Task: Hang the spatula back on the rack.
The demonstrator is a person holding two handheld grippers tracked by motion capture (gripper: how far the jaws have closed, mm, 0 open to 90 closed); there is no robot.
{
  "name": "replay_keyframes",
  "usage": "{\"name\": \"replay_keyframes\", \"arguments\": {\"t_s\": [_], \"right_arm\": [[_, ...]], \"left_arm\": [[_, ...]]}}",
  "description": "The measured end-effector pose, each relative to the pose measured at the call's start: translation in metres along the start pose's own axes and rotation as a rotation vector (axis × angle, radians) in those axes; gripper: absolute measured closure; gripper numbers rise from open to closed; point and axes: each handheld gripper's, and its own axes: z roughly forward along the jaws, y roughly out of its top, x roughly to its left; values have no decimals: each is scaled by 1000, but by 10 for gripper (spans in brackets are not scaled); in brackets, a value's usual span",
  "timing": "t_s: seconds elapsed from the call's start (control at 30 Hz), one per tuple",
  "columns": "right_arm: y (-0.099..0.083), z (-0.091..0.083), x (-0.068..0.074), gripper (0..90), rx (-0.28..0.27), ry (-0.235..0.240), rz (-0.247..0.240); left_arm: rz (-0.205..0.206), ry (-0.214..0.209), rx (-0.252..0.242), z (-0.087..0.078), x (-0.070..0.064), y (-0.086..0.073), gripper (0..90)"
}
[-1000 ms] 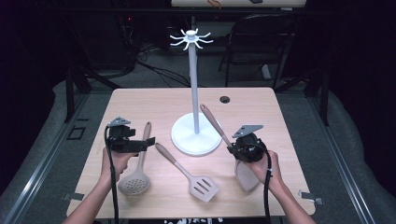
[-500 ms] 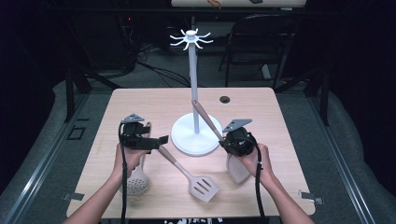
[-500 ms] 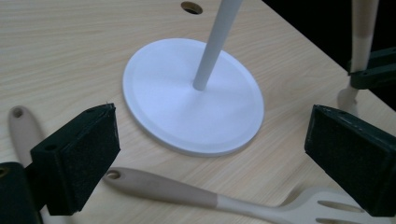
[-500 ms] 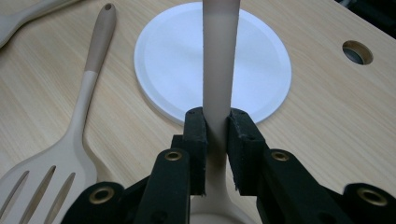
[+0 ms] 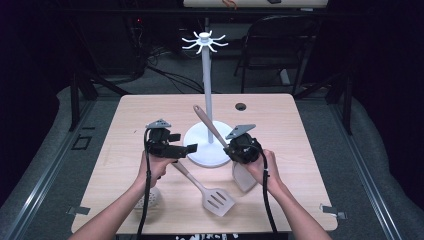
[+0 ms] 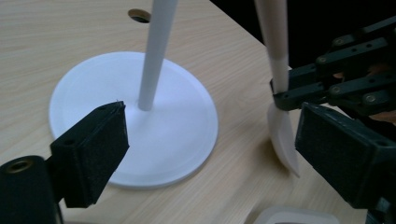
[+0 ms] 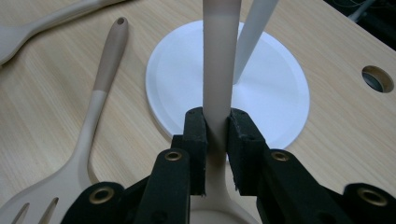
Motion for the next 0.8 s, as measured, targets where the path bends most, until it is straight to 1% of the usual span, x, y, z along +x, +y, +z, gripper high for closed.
{"name": "replay_keyframes", "arguments": {"t_s": [0.03,0.07,0.1,0.17,0.2,0.23,0.27,0.3,0.37,0.4,0.43,0.47,0.5,0.67,0.73,0.77,0.8], "right_arm": [[2,2,2,788,-12,1,1],[3,3,2,788,-9,5,-6],[4,3,3,788,-9,2,-9],[5,3,3,788,-15,4,-8],[7,3,4,788,-11,6,-13],[7,4,4,788,-15,8,-14],[8,4,4,788,-12,5,-18],[9,4,4,788,-16,6,-15],[9,5,6,788,-26,9,-9],[9,5,6,788,-26,9,-9],[9,4,6,788,-32,10,-12],[9,4,6,788,-35,9,-10],[10,3,6,788,-34,10,-9],[11,3,8,788,-34,4,-13],[12,4,9,787,-44,-1,-8],[12,4,9,787,-44,-1,-8],[12,3,9,787,-50,-2,-1]], "left_arm": [[5,-14,-5,3,-2,2,145],[3,-35,0,9,-6,5,149],[2,-46,-7,11,-8,6,155],[7,-48,-6,14,-10,8,170],[19,-58,-3,19,-13,10,196],[19,-67,6,22,-15,12,204],[19,-67,6,22,-15,12,217],[23,-74,-2,25,-17,14,244],[11,-87,-12,28,-18,15,270],[11,-87,-12,28,-18,15,303],[1,-102,-27,31,-18,17,330],[0,-100,-33,32,-19,17,348],[-1,-112,-40,34,-19,18,389],[-23,-146,-76,38,-20,20,511],[-26,-151,-85,38,-21,20,564],[-29,-161,-89,40,-21,20,564],[-22,-164,-95,41,-22,20,610]]}}
